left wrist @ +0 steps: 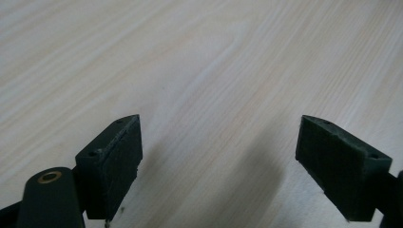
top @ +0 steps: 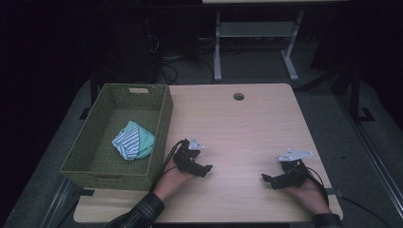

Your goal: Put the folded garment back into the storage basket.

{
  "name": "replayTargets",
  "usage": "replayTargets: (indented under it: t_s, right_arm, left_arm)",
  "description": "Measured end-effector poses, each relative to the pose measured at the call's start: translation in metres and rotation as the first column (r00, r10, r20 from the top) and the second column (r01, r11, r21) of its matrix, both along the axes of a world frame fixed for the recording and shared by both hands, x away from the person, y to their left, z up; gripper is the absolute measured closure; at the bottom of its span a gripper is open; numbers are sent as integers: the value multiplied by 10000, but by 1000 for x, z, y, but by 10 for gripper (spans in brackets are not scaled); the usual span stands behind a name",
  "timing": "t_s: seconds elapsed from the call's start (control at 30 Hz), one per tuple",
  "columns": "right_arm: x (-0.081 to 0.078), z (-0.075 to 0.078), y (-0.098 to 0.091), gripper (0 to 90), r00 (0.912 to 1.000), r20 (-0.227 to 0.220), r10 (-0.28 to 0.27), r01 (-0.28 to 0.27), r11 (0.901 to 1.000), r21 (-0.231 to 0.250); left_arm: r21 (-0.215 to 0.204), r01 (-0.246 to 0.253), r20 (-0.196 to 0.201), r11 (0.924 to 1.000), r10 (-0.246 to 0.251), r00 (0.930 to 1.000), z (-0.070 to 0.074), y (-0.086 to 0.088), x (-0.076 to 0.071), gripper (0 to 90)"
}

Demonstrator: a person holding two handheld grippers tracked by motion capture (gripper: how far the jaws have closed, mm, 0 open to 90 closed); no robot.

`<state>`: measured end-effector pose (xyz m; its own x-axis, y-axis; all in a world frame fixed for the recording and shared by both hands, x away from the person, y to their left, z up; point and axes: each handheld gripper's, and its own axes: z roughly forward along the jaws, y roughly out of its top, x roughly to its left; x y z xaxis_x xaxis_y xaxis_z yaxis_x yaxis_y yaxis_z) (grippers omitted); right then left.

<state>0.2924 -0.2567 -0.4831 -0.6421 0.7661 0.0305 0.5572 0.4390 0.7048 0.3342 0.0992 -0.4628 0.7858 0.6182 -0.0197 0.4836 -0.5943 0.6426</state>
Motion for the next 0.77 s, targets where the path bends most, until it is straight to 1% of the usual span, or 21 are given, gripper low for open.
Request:
replayTargets:
  t_s: [0.03, 0.07, 0.1, 0.17, 0.2, 0.23, 0.27, 0.3, 0.4, 0.43, 0.77]
  right_arm:
    - [0, 0, 0, 23, 10000, 0, 0, 0, 10000, 0]
    - [0, 0, 0, 23, 10000, -1, 12, -12, 10000, 3]
    - [0, 0, 0, 23, 10000, -8, 13, -13, 10000, 4]
    - [0, 0, 0, 23, 10000, -9, 12, -12, 10000, 5]
    - [0, 0, 0, 23, 10000, -6, 15, -15, 10000, 6]
    - [0, 0, 0, 23, 10000, -9, 14, -14, 10000, 6]
    - [0, 0, 0, 23, 10000, -7, 11, -11, 10000, 6]
    - [0, 0, 0, 23, 10000, -9, 17, -17, 10000, 3]
    - [0, 0, 0, 23, 10000, -10, 7, -7, 10000, 6]
    - [0, 0, 0, 23, 10000, -10, 12, -12, 10000, 6]
    - [0, 0, 0, 23, 10000, -20, 1, -1, 10000, 11]
  left_arm:
    - [0, 0, 0, 10000, 0, 10000, 0, 0, 0, 153]
    - [336, 108, 84, 9994, -111, 9999, -4, -1, 1, 152]
    - [322, 86, 74, 9994, -88, 9999, -5, -1, 1, 147]
    - [219, -2, 175, 9998, -2, 9998, -6, 0, 1, 139]
    - [202, 43, 256, 9998, -48, 9997, -6, 1, 2, 139]
    - [74, 13, 277, 10000, -15, 9996, -8, 2, 1, 137]
    - [19, 72, 413, 10000, -73, 9991, -9, 3, 1, 130]
    - [-139, 49, 431, 9999, -43, 9991, -10, 4, 0, 127]
    - [-577, 141, 762, 9982, -96, 9970, -15, 8, -2, 126]
    - [-644, 176, 808, 9978, -124, 9967, -15, 9, -3, 126]
    - [-657, 173, 826, 9977, -119, 9965, -16, 8, -3, 127]
